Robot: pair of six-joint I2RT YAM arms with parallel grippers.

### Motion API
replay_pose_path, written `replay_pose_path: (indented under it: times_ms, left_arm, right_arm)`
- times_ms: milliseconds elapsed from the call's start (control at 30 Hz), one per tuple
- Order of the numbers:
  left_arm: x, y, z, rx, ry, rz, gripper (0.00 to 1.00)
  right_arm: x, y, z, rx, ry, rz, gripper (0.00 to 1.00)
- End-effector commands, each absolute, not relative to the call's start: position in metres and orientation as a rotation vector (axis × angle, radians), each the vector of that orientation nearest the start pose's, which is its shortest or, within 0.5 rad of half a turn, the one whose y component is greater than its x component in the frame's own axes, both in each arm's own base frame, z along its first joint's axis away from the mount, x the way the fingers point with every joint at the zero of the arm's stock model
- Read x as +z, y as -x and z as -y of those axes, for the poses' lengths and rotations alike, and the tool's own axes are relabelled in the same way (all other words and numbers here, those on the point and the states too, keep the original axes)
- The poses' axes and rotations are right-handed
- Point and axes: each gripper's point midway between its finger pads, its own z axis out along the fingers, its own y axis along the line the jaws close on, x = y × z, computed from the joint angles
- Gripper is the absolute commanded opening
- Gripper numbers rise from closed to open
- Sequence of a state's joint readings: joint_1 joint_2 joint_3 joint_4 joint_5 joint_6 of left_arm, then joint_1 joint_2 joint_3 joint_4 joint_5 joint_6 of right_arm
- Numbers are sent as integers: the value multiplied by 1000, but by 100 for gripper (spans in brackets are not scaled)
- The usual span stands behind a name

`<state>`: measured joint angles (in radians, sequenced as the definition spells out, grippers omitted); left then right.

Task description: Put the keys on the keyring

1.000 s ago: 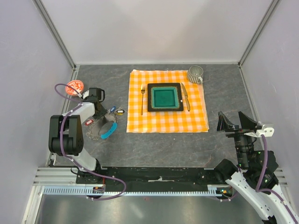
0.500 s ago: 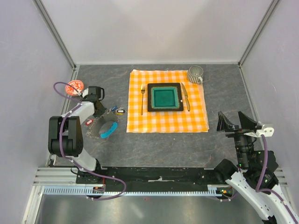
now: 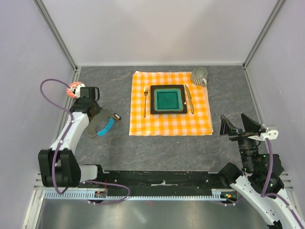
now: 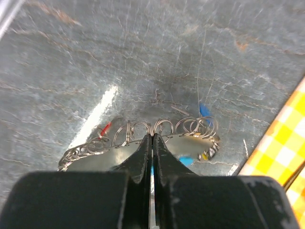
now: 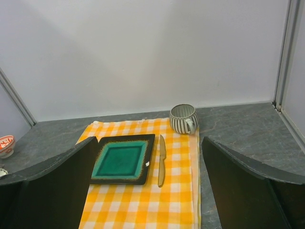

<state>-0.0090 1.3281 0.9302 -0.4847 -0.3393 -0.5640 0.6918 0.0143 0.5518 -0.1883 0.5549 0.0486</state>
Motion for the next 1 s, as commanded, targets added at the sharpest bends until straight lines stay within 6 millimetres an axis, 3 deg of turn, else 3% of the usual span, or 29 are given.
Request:
replay_pose_path:
  times_ms: [0,67,167,400,500,567,633,733,833,967]
  left_arm:
    - [175,-334,-38,165,595,-2152,2]
    - [196,-334,-31,125,460,-2119,2]
    - [211,-332,-4,-18,224,-2103,2]
    - [211,-311,17,68,-104,-2059,2]
    - [225,-300,-6,254,-116,-1993,2]
    - [226,-290,-33,416,-24,-1982,2]
    - [231,-282,-36,453,-76,-1951,2]
    - [224,-277,-27,461,-222,-1925,2]
    - [205,-275,0,403,-463,-1944,2]
    - [165,-274,51,183,-747,-2029,2]
  right_arm:
    - [343,-176,-36,345,-70,-1241,98]
    - [343,-176,-38,348,-60,-1244,98]
    - [342,-178,-41,349,-48,-1254,98]
    - [336,-184,-47,327,-20,-1294,98]
    - [330,-189,-51,312,-4,-1326,98]
    - [328,-191,-53,309,6,-1339,98]
    - [325,-194,-57,306,16,-1357,98]
    - [322,-195,-62,313,38,-1369,98]
    - [322,-196,-66,325,55,-1373,98]
    - [324,-193,-64,331,48,-1361,98]
